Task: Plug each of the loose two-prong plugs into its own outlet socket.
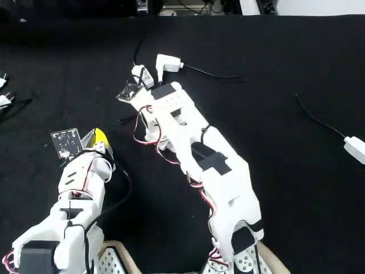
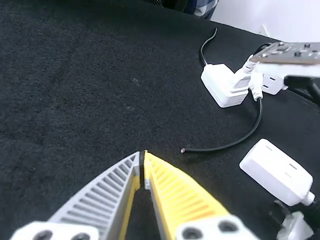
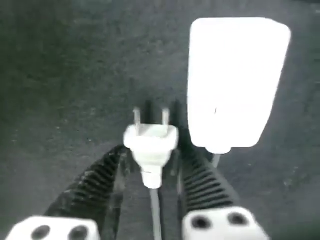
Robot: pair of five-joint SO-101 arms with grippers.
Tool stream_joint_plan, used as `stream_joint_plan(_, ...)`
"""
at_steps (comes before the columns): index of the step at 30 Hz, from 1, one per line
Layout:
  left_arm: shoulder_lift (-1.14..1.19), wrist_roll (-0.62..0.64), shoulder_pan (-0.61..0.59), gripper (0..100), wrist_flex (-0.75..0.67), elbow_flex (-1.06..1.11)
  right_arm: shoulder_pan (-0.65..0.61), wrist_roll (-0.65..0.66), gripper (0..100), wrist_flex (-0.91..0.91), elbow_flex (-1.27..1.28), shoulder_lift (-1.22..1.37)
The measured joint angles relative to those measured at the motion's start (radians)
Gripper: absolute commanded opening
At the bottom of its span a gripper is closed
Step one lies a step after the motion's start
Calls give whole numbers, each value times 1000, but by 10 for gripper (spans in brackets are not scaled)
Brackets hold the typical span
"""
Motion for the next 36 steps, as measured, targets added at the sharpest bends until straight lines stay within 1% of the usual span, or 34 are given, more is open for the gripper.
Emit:
stream_joint_plan(2,0,0,0,30,0,0,0,0,11,0,0,0)
stream_joint_plan(5,0,0,0,30,0,0,0,0,12,2,0,0)
stream_joint_plan(10,0,0,0,30,0,0,-12,0,12,104,-49,3)
stream_joint_plan(12,0,0,6,30,0,0,-34,-6,12,146,-61,-17)
stream_joint_plan(17,0,0,34,31,0,0,-112,-103,12,206,-57,-140)
stream_joint_plan(21,0,-2,52,31,0,0,-183,-146,12,245,31,-244)
stream_joint_plan(23,0,-2,54,30,-8,0,-187,-172,12,236,84,-302)
stream_joint_plan(27,0,-2,54,30,-38,0,-176,-180,12,127,221,-437)
stream_joint_plan(32,0,-2,107,30,-124,0,-147,-91,12,18,442,-652)
stream_joint_plan(36,0,-2,164,30,-181,0,-137,-66,12,-55,600,-818)
